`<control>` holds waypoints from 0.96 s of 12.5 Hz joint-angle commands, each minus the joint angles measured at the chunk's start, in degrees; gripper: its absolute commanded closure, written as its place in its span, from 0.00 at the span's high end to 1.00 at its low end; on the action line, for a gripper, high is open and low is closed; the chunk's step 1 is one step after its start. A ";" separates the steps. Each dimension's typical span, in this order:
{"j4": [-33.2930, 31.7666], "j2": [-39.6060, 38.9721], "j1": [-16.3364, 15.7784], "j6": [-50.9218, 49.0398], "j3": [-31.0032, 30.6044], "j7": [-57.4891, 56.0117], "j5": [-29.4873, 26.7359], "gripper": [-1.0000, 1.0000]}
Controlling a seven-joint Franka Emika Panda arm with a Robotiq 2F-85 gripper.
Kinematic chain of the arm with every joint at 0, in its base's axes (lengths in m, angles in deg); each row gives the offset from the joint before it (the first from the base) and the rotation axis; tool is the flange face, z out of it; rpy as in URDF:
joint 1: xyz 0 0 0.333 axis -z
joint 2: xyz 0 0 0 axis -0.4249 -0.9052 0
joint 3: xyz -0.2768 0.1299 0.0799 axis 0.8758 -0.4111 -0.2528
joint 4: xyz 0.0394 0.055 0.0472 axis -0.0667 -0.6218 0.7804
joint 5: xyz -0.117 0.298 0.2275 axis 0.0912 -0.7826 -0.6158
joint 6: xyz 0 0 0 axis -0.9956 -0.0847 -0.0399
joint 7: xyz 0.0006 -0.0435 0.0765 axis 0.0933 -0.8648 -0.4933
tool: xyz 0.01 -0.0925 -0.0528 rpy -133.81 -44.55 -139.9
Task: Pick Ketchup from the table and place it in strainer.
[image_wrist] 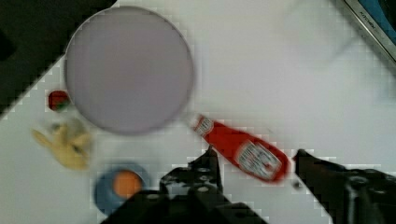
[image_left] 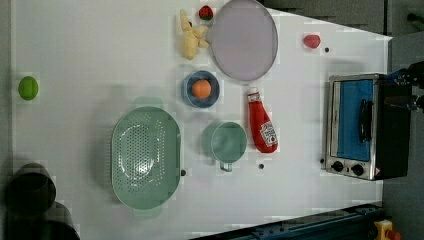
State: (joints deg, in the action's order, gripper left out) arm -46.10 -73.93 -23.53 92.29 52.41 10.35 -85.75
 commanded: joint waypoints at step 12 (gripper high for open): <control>-15.50 8.66 5.57 0.88 -7.22 -18.39 -1.92 1.00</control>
State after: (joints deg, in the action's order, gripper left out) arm -60.03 -65.02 -18.24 92.63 45.42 -1.17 -87.90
